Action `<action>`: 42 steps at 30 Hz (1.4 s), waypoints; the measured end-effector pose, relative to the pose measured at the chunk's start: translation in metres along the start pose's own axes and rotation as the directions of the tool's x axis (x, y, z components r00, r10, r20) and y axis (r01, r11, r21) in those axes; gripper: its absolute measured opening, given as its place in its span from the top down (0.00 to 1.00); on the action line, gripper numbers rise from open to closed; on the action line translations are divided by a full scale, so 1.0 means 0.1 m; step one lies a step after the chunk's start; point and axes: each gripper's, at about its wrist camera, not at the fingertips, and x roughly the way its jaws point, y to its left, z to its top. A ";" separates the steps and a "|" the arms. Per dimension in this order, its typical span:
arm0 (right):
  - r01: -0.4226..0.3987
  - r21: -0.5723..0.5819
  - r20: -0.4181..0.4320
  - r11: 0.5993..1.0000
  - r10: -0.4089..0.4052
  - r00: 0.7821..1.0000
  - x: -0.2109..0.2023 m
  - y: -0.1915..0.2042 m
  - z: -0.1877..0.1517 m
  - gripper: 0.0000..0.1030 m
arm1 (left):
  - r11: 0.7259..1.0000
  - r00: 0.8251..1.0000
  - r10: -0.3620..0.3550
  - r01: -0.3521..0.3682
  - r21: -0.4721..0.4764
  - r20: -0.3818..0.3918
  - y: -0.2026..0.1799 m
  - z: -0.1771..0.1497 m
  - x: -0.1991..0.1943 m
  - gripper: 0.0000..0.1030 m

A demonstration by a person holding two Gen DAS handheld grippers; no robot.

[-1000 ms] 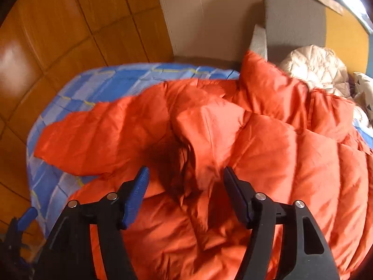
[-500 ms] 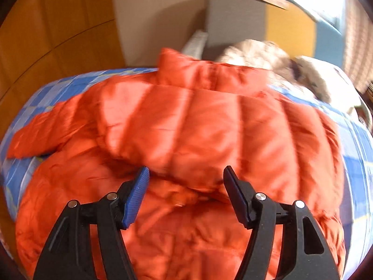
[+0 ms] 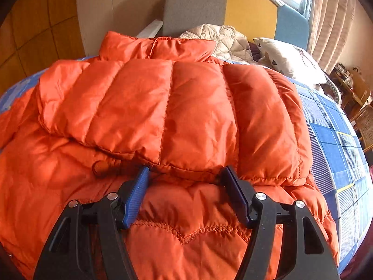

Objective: Fold large clothes
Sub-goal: 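Open the right gripper to release the folded sleeve onto the jacket, then grasp the other sleeve cuff with the left gripper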

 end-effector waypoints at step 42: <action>-0.381 -0.264 -0.023 0.886 0.389 0.921 -0.24 1.72 0.94 0.67 | 0.988 0.992 -0.104 0.096 0.118 0.067 -0.44 -0.17 -0.41 0.38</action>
